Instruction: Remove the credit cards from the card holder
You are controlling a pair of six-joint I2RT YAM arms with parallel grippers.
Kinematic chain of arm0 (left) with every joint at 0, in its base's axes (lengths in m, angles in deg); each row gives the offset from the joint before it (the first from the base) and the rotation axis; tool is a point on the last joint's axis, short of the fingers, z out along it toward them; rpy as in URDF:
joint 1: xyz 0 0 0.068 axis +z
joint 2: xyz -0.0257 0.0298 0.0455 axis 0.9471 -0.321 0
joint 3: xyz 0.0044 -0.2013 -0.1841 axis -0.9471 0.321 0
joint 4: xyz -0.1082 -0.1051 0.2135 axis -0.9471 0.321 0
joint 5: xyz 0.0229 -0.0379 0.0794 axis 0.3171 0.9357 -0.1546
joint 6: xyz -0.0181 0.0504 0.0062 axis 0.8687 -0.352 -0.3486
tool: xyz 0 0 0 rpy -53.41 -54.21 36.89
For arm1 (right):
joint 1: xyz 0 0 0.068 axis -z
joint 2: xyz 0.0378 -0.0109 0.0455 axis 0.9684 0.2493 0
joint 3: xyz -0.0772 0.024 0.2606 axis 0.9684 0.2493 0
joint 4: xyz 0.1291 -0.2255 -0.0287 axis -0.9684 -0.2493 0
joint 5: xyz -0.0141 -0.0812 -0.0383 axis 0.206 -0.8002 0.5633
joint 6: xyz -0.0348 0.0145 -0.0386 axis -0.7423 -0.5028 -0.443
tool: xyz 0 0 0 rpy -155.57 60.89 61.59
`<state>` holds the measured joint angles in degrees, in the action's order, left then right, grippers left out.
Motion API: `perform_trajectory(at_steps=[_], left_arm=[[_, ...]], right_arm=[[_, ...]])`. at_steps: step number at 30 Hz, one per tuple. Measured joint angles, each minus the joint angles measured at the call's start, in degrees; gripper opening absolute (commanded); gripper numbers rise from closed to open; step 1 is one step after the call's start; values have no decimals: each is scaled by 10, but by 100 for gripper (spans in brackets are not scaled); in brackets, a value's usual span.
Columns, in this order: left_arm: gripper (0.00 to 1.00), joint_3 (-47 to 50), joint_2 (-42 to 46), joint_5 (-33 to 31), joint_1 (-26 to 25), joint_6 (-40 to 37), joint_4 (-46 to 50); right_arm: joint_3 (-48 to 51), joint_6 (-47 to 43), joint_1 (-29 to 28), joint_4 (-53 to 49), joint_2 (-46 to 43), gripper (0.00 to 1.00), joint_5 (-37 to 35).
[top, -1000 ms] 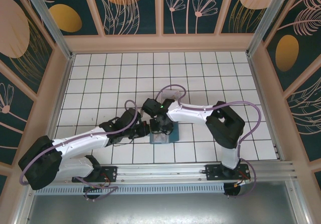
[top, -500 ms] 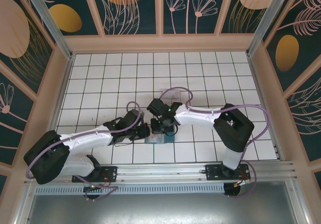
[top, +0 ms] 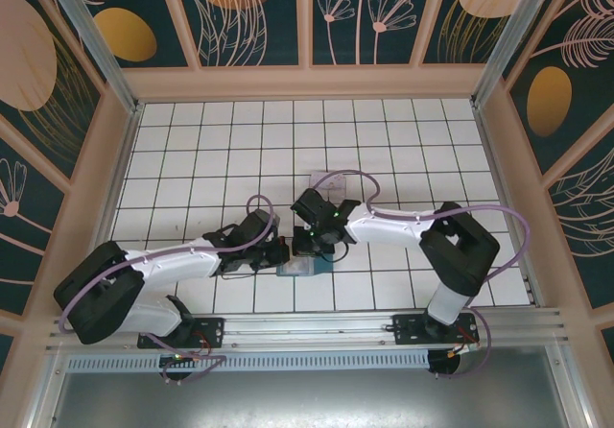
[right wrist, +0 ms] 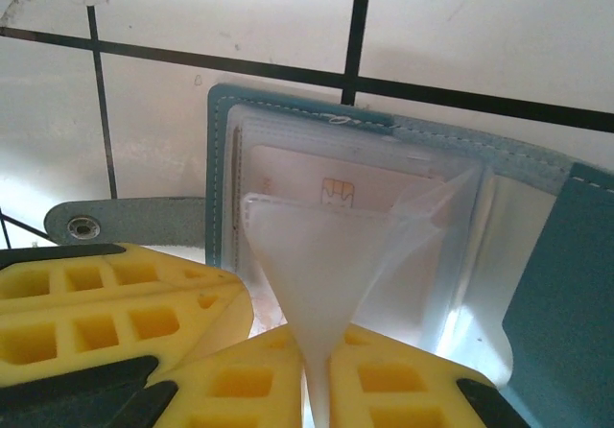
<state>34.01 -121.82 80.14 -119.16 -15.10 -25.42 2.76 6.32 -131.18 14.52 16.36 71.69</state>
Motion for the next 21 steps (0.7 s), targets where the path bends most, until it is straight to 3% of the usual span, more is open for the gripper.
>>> perform_trajectory(at_steps=[11, 21], left_arm=[[5, -5, -26, 17, 0, 0, -9], [5, -34, -42, 28, 0, -1, -8]], right_arm=[[21, 9, 14, 17, -29, 23, 20], [43, 9, 26, 16, -69, 40, 17]])
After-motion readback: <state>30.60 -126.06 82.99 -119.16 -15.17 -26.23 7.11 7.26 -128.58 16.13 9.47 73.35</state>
